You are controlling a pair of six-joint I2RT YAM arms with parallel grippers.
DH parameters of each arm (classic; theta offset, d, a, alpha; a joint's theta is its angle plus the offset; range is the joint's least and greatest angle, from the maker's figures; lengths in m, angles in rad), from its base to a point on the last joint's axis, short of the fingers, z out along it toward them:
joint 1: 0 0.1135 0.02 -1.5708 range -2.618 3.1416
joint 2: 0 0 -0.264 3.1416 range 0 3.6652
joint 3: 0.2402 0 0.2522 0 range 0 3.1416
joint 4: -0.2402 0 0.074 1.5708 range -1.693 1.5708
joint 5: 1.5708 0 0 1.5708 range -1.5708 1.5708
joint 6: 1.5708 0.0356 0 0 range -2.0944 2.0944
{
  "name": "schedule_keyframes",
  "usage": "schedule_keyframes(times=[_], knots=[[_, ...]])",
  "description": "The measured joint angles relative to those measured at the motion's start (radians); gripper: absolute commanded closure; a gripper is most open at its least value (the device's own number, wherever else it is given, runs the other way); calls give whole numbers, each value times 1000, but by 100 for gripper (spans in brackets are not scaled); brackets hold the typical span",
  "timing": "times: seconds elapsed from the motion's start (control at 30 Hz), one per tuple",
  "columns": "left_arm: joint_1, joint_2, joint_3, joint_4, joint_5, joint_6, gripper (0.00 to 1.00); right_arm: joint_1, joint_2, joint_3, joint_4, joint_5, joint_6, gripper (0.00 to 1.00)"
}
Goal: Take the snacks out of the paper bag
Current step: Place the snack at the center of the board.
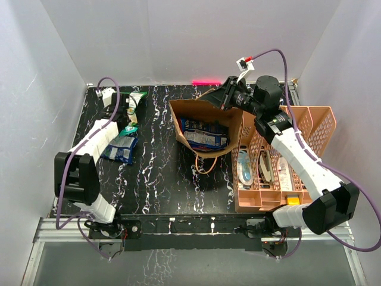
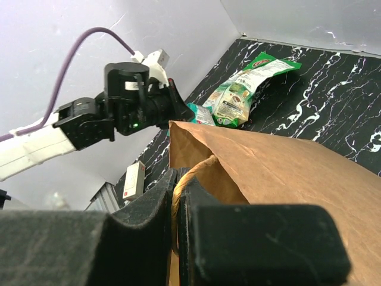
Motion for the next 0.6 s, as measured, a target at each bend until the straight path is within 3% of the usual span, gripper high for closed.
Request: schedule_keyframes(times=[0.03,0.17,0.3,0.6], knots=[[15,19,0,10,9,10,99,0,0,3,-1,2,0,92],[50,59,-3,43,59,57,58,0,17,41,-24,16,-13,92],[59,60,-6,77,106,93,36,0,72,134,-63,51,-50,92],[59,-71,-81,152,217,134,33,-5,306,505,-182,178,-220,92]])
